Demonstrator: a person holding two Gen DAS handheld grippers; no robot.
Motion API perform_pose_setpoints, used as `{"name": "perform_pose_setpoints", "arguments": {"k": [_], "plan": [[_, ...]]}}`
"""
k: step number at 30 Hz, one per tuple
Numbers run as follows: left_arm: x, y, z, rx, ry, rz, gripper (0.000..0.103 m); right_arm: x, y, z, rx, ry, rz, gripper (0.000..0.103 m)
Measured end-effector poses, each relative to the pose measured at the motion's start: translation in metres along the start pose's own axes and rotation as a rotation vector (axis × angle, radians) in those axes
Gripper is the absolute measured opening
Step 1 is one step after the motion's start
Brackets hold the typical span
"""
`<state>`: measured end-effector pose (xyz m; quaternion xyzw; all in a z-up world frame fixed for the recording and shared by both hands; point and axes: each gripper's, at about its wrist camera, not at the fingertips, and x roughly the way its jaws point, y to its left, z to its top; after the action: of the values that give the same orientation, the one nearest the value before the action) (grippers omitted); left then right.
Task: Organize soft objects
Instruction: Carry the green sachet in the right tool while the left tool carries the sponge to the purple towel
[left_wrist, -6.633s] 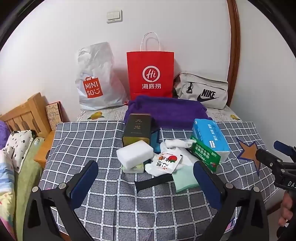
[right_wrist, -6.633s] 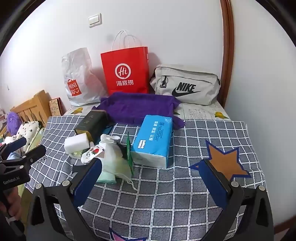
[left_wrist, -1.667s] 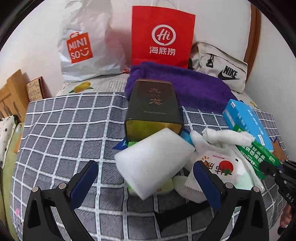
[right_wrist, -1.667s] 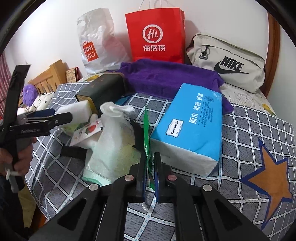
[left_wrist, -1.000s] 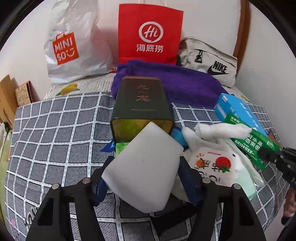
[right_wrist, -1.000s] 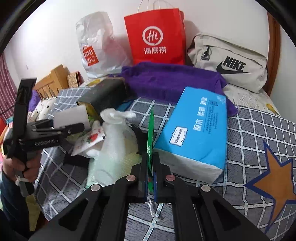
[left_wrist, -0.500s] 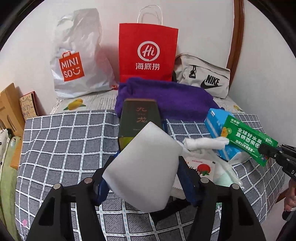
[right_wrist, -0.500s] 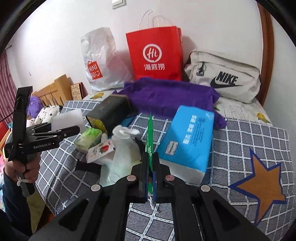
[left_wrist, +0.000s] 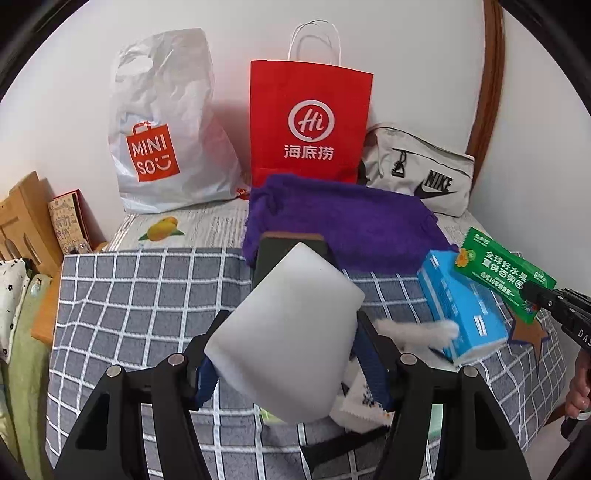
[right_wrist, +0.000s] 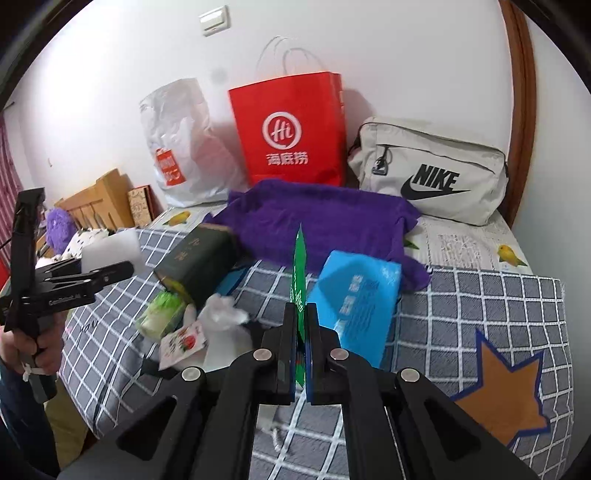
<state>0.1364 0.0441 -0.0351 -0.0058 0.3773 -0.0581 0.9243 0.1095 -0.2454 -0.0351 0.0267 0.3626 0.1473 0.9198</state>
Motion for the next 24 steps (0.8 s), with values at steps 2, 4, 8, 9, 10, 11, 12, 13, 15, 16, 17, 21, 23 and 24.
{"name": "perform_pose_setpoints", "arguments": {"k": [2, 4, 8, 9, 10, 11, 12, 13, 15, 16, 17, 21, 23, 24], "plan": [[0.003, 0.0, 0.01, 0.0, -0.003, 0.01, 0.063, 0.004, -0.006, 0.008, 0.007, -0.004, -0.008, 0.003], [0.007, 0.0, 0.02, -0.003, -0.002, 0.019, 0.063, 0.008, -0.014, 0.017, 0.018, -0.007, -0.02, 0.003], [0.019, 0.0, 0.041, -0.01, 0.007, 0.038, 0.063, 0.02, -0.027, 0.036, 0.027, -0.002, -0.037, 0.003], [0.022, 0.0, 0.046, -0.013, 0.008, 0.042, 0.063, 0.024, -0.031, 0.042, 0.032, -0.005, -0.039, 0.003], [0.024, 0.0, 0.05, -0.014, 0.008, 0.045, 0.063, 0.027, -0.034, 0.046, 0.034, -0.005, -0.04, 0.003], [0.027, -0.001, 0.056, -0.015, 0.008, 0.049, 0.063, 0.031, -0.037, 0.05, 0.038, -0.004, -0.042, 0.003], [0.031, -0.002, 0.061, -0.015, 0.01, 0.052, 0.063, 0.035, -0.041, 0.055, 0.043, -0.003, -0.044, 0.003], [0.034, -0.002, 0.065, -0.014, 0.011, 0.056, 0.063, 0.039, -0.043, 0.059, 0.047, -0.001, -0.043, 0.003], [0.041, -0.003, 0.075, -0.015, 0.011, 0.06, 0.063, 0.047, -0.049, 0.068, 0.052, 0.001, -0.044, 0.003], [0.044, -0.003, 0.079, -0.017, 0.011, 0.059, 0.063, 0.052, -0.051, 0.072, 0.052, 0.002, -0.046, 0.003], [0.048, -0.002, 0.083, -0.02, 0.013, 0.059, 0.063, 0.055, -0.053, 0.075, 0.051, 0.003, -0.048, 0.003], [0.065, -0.001, 0.099, -0.022, 0.023, 0.063, 0.063, 0.075, -0.061, 0.09, 0.06, 0.007, -0.059, 0.003], [0.073, -0.001, 0.106, -0.023, 0.029, 0.06, 0.063, 0.083, -0.063, 0.096, 0.06, 0.01, -0.064, 0.003], [0.077, -0.001, 0.11, -0.023, 0.031, 0.057, 0.063, 0.089, -0.064, 0.099, 0.061, 0.014, -0.06, 0.003]]}}
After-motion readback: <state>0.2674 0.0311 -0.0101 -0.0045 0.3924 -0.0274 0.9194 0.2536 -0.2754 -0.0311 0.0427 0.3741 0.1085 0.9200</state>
